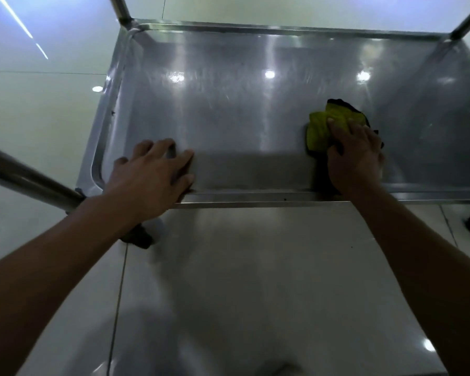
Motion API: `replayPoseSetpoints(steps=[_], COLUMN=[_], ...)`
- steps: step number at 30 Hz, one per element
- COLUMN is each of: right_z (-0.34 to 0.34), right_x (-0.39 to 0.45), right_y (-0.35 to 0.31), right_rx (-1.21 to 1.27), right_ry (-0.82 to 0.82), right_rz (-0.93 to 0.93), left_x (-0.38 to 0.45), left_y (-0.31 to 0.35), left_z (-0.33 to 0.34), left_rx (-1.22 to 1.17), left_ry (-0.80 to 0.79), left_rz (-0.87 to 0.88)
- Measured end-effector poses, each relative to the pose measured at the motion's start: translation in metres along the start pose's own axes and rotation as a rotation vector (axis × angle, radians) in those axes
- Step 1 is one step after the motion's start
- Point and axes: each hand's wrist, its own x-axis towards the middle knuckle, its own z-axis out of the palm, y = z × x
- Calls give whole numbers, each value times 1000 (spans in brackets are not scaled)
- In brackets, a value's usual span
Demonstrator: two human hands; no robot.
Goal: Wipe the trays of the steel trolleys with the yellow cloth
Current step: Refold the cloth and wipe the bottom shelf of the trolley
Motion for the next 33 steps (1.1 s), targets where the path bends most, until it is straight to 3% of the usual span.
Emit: replayPoseSetpoints(steps=[7, 14, 19, 24, 33], right_z=[36, 93, 110, 106, 84], right_x=[16, 18, 2, 9, 40], right_y=[-86, -232, -298, -289, -198], right_rx=[-47, -48, -89, -9, 35], right_ry=[-113, -383, -497, -527, -338], right_rz=[-209, -544, -712, -731, -566], left_x=[-3, -6, -11, -14, -12], left_y=[0, 4, 8, 8, 4], left_z=[13, 17, 13, 15, 17], left_rx=[8, -18, -106, -92, -23], left_ry=[60, 88, 81, 116, 113], left_rz=[21, -4, -32, -34, -32])
